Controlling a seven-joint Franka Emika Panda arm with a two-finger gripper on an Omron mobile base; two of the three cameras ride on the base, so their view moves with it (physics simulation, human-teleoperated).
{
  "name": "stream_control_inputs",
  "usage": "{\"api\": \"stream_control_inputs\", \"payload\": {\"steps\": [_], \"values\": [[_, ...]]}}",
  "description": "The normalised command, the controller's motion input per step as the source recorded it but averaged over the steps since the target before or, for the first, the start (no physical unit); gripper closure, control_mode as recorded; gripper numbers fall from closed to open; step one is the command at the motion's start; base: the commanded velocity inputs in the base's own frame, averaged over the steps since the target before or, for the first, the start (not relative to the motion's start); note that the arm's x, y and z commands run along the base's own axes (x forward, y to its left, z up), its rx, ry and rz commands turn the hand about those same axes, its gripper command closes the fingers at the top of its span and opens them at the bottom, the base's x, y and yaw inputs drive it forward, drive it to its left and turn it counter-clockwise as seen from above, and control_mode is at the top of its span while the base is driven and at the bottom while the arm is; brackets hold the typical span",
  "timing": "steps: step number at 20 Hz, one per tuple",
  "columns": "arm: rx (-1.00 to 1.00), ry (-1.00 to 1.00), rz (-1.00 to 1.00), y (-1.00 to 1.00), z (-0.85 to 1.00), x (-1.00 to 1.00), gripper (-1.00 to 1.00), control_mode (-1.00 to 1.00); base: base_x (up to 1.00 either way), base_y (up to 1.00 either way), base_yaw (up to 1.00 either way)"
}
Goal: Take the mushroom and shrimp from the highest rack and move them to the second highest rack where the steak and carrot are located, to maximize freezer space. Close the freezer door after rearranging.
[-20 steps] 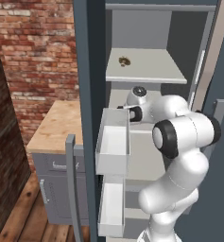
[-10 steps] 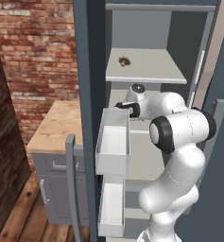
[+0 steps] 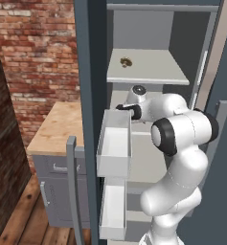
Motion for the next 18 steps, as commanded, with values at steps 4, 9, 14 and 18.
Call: {"api": "stream_control_inputs", "payload": {"steps": [4,9,14,18], "values": [[0.0,-0.1,0.0,0.18,-0.1,-0.23,-1.0,-1.0,0.0,0.0,0.0],[0.06,-0.16,0.0,0.03,0.14,-0.57,-1.0,-1.0,0.0,0.0,0.0],[0.16,-0.02,-0.01,0.0,0.44,-0.59,-1.0,-1.0,0.0,0.0,0.0],[0.18,0.0,0.0,-0.04,0.62,-0.48,-1.0,-1.0,0.0,0.0,0.0]]}}
